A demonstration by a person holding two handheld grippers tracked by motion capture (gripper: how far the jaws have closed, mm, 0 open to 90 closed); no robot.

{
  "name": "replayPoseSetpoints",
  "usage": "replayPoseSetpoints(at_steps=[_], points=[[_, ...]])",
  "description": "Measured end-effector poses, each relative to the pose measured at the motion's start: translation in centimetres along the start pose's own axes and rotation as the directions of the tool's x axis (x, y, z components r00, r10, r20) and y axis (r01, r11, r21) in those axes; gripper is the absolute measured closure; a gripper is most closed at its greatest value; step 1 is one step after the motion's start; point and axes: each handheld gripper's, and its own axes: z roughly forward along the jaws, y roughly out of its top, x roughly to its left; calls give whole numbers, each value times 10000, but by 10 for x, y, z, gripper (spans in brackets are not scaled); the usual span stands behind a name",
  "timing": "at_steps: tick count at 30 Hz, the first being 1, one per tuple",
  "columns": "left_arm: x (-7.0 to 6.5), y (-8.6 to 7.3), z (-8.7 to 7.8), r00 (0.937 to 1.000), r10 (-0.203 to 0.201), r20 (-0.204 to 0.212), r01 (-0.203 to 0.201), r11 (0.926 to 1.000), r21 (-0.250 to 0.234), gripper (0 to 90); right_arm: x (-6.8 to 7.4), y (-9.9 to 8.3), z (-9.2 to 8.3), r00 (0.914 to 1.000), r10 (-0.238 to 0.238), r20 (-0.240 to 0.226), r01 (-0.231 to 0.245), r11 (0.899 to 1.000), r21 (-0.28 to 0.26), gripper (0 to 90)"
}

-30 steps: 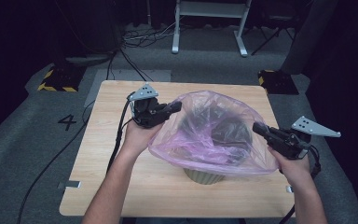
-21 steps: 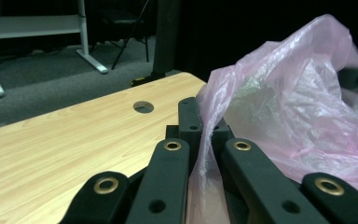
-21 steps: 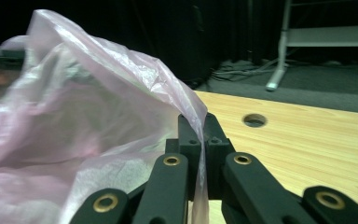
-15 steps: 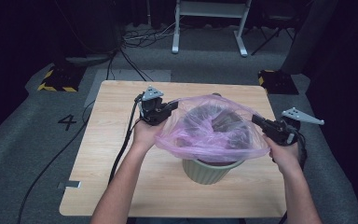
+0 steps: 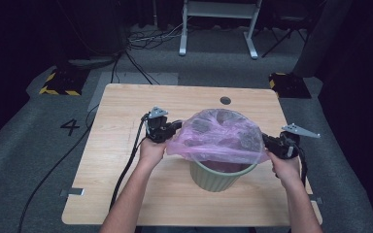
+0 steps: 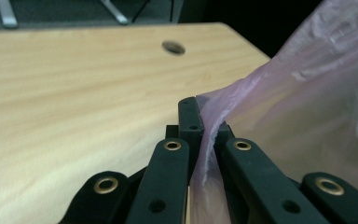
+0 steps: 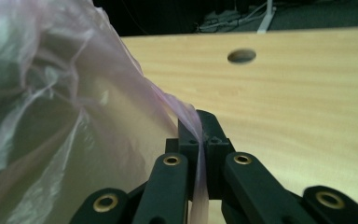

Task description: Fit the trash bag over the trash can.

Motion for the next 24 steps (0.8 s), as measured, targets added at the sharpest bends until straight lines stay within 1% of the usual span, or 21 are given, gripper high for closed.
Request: replayPoseSetpoints(at_steps=[2, 5, 6, 8, 9, 12, 13, 14, 15, 16, 17, 18, 19, 20, 21, 22, 23, 24], points=[[2, -11, 0, 9999, 0, 102, -4, 9994, 343, 897, -1, -11, 3, 9999, 131, -82, -129, 9997, 228, 898], [3, -23, -1, 9998, 97, 175, -107, 9983, 576, 896, -2, -26, 6, 9992, 334, -228, -322, 9981, 520, 890], [2, -25, -2, 9997, 220, 137, -227, 9982, 558, 896, -1, -29, 8, 9993, 283, -246, -267, 9975, 655, 885], [2, -29, -4, 9992, 299, 266, -312, 9983, 490, 895, 0, -35, 9, 9988, 345, -353, -317, 9965, 770, 876], [1, -31, -4, 9992, 331, 207, -340, 9983, 477, 895, 2, -37, 9, 9987, 325, -400, -292, 9964, 802, 871], [0, -36, -4, 9985, 211, 514, -240, 9981, 565, 895, 6, -45, 9, 9970, 304, -713, -240, 9957, 897, 871], [-1, -37, -4, 9978, 208, 628, -243, 9982, 552, 895, 7, -47, 9, 9960, 362, -819, -284, 9952, 942, 872], [-1, -37, -4, 9970, 233, 734, -277, 9979, 583, 894, 7, -49, 9, 9943, 528, -923, -440, 9945, 950, 871], [1, -38, -2, 9951, 47, 985, -115, 9976, 683, 892, 5, -50, 9, 9932, 665, -956, -574, 9938, 957, 871], [4, -38, 0, 9914, -312, 1271, 207, 9963, 833, 884, 3, -51, 9, 9901, 902, -1080, -797, 9921, 974, 872], [6, -39, 3, 9875, -640, 1441, 482, 9927, 1104, 871, 1, -52, 10, 9875, 1060, -1164, -937, 9899, 1063, 873], [9, -39, 6, 9809, -989, 1677, 741, 9862, 1482, 854, 1, -53, 12, 9868, 1162, -1129, -1024, 9873, 1217, 872], [11, -41, 9, 9749, -1315, 1799, 999, 9796, 1744, 822, 0, -55, 14, 9849, 1260, -1185, -1096, 9847, 1353, 871], [12, -42, 11, 9749, -1427, 1708, 1087, 9750, 1939, 813, 0, -57, 16, 9818, 1422, -1259, -1225, 9807, 1524, 867], [11, -43, 11, 9782, -1341, 1587, 1021, 9755, 1949, 808, 0, -58, 17, 9832, 1361, -1215, -1168, 9812, 1537, 867], [12, -43, 10, 9786, -1319, 1581, 1022, 9777, 1832, 801, 0, -58, 17, 9843, 1354, -1132, -1180, 9818, 1489, 861], [13, -42, 9, 9758, -1418, 1665, 1126, 9784, 1731, 773, -1, -57, 16, 9834, 1395, -1164, -1223, 9821, 1433, 842], [13, -40, 6, 9760, -1461, 1614, 1198, 9795, 1618, 707, -2, -56, 15, 9819, 1470, -1192, -1312, 9826, 1317, 809]])
